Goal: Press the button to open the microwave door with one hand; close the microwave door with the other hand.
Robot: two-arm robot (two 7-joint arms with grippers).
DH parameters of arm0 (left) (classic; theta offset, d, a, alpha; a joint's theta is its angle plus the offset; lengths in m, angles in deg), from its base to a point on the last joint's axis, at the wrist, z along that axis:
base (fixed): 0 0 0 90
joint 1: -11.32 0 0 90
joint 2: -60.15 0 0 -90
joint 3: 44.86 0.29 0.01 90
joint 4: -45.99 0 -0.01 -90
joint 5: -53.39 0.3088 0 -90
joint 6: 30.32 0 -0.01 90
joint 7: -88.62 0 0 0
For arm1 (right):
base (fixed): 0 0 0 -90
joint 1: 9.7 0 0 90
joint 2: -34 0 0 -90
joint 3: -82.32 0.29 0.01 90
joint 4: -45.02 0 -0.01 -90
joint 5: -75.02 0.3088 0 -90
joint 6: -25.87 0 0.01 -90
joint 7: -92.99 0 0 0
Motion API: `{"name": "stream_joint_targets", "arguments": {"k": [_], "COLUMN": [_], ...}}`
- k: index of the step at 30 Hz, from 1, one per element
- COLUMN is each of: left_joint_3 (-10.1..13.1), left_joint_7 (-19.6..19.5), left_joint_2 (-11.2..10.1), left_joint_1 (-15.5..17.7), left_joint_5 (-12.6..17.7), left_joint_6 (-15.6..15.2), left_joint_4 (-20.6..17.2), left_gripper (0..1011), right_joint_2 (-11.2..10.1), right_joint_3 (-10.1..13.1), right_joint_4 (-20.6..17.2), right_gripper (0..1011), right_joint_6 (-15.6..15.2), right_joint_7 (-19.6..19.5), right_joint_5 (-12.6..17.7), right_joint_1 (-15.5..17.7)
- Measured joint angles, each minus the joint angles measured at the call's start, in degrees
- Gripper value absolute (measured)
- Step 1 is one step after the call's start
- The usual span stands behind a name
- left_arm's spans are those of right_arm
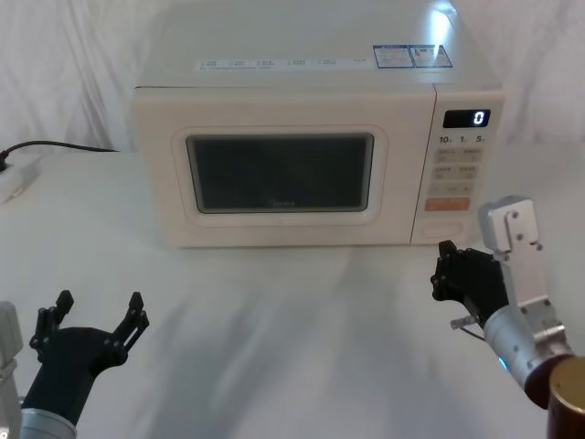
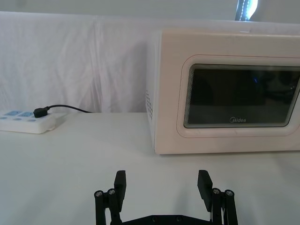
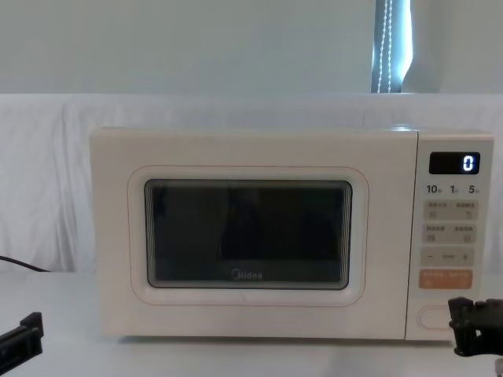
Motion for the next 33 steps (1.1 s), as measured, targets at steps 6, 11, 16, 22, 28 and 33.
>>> {"name": "stream_joint_targets", "arguments": {"k": [6, 11, 16, 22, 28, 33], "left_joint_3": [0.01, 0.0, 0.0, 0.0, 0.0, 0.0], "left_joint_7": [0.0, 0.0, 0.0, 0.0, 0.0, 0.0], "left_joint_2": [0.0, 0.0, 0.0, 0.0, 0.0, 0.0], "left_joint_1": [0.0, 0.0, 0.0, 0.0, 0.0, 0.0], "left_joint_5": [0.0, 0.0, 0.0, 0.0, 0.0, 0.0], "left_joint_6": [0.0, 0.0, 0.0, 0.0, 0.0, 0.0], "left_joint_4": [0.0, 0.0, 0.0, 0.0, 0.0, 0.0], "left_gripper": [1001, 1001, 1001, 1001, 1001, 1001], "right_joint_2": [1.5, 2.78, 4.04, 5.42, 6.73, 7.53], "right_joint_3": [0.66, 1.57, 2.61, 3.82, 4.9, 5.59], "right_joint_4": [4.88, 8.2, 11.02, 13.86, 16.62, 18.49], "right_gripper": [0, 0, 0, 0, 0, 0], "right_joint_6": [-0.89, -1.16, -1.15, -0.98, -0.37, 0.28], "right_joint_7": [-0.07, -0.34, -0.78, -1.21, -1.91, -2.55], "right_joint_5": [-1.29, -1.72, -1.91, -1.97, -1.94, -2.05], "right_joint_1": [-3.33, -5.29, -6.92, -8.53, -10.16, -11.3]}}
